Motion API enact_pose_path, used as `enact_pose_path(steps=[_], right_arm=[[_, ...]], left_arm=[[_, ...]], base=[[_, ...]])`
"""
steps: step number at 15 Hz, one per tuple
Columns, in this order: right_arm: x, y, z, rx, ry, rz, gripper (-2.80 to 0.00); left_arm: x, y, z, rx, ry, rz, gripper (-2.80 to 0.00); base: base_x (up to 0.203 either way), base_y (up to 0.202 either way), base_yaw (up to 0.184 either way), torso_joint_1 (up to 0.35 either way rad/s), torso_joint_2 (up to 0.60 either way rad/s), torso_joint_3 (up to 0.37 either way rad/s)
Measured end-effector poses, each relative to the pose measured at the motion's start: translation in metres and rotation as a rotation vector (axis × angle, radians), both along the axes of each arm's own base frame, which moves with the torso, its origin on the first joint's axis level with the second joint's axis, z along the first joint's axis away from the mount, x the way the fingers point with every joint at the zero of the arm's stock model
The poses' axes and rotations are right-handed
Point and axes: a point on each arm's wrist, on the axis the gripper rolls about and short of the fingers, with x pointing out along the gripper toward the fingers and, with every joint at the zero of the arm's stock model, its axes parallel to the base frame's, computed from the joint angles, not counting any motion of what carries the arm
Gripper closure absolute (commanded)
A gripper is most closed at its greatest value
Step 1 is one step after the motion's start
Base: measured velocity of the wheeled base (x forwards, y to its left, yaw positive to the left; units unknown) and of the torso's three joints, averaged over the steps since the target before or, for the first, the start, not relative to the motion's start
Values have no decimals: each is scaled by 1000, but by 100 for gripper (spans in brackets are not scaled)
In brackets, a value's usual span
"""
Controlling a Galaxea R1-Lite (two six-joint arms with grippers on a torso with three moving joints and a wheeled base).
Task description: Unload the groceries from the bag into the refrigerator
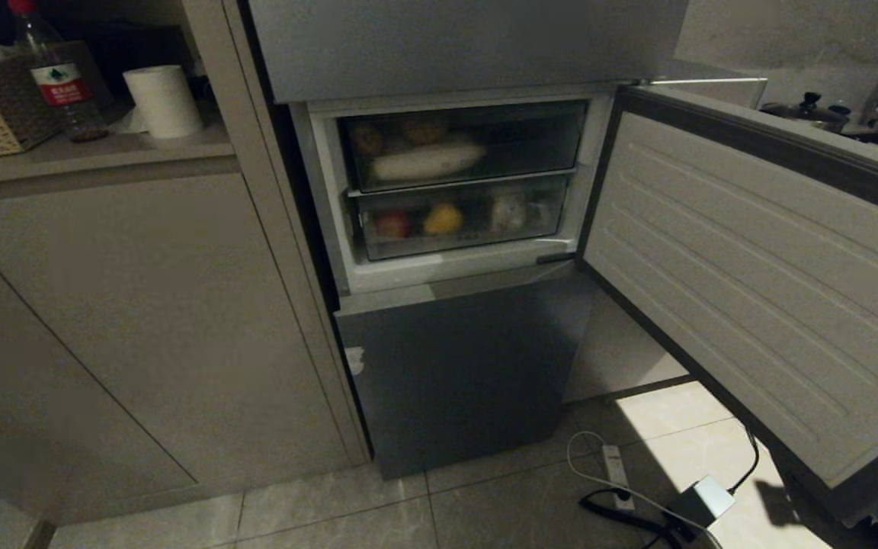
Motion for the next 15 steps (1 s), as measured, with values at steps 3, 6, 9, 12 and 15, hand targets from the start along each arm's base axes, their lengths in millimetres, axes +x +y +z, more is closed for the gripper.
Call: enact_pose_path(steps=[3, 6, 9, 12, 15], right_arm=[[7, -23, -35, 144, 66, -73, 0], [15, -35, -71, 319, 92, -1, 0], [22, -41, -92, 383, 105, 83, 0], [34, -35, -99, 391, 93, 215, 0], [28, -12, -102, 356, 77, 328, 0]], left_arm=[[0, 0, 0, 0, 0, 0, 0], [0, 0, 0, 0, 0, 0, 0], [0, 0, 0, 0, 0, 0, 0], [0, 0, 0, 0, 0, 0, 0], [0, 0, 0, 0, 0, 0, 0]], base=[[0, 0, 0, 0, 0, 0], [0, 0, 0, 0, 0, 0], [0, 0, 0, 0, 0, 0], [0, 0, 0, 0, 0, 0], [0, 0, 0, 0, 0, 0]])
